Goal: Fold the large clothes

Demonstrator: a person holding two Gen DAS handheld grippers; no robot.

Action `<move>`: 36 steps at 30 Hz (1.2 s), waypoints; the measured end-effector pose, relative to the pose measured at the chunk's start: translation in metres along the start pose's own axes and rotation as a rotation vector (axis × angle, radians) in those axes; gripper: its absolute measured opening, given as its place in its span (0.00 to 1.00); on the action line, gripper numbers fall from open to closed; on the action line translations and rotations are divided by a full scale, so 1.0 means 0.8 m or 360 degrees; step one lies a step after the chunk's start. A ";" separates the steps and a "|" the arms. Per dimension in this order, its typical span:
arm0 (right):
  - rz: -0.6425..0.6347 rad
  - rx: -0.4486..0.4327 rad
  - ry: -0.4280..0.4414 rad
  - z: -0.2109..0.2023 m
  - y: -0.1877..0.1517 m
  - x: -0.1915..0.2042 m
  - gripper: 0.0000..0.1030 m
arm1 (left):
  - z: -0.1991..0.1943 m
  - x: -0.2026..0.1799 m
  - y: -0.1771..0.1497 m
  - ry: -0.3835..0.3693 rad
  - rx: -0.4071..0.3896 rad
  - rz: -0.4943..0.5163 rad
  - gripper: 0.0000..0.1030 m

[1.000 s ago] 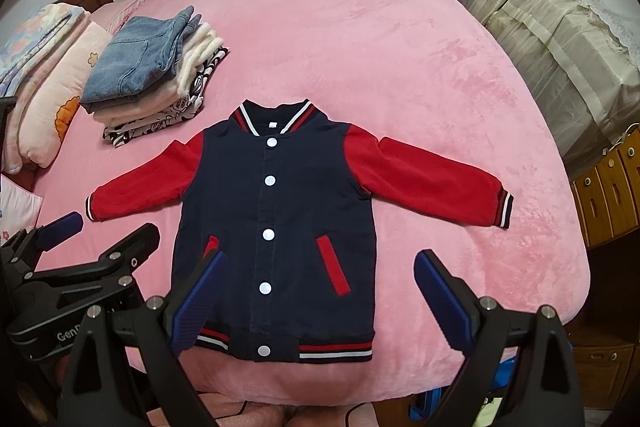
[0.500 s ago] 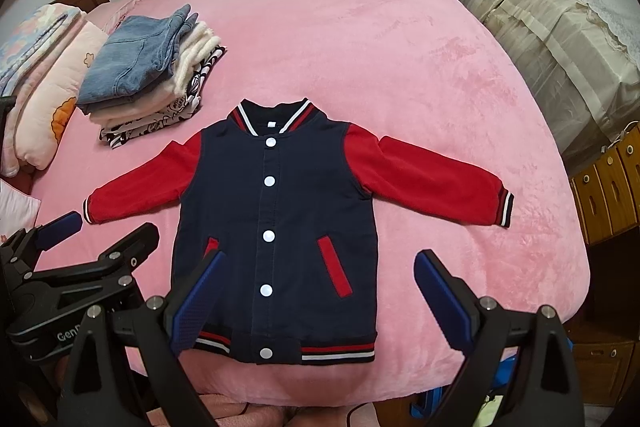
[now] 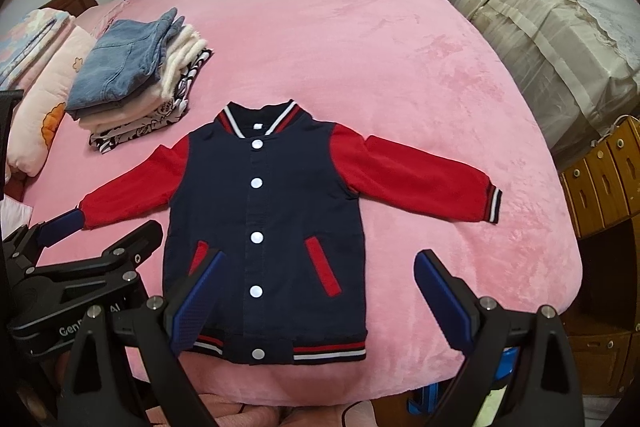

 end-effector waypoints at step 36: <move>0.0261 0.0007 0.0155 0.055 0.009 -0.209 0.92 | 0.033 -0.198 0.041 0.0099 -0.0084 0.0210 0.97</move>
Point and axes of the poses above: each gripper's, at about its wrist camera, not at the fingertips, and z roughly the way its jaws point, x to its left, y to its top, the point moved 3 cm from there along z, roughly the way its jaws point, and after that the axes turned 9 degrees about -z, right-handed, at the moved point
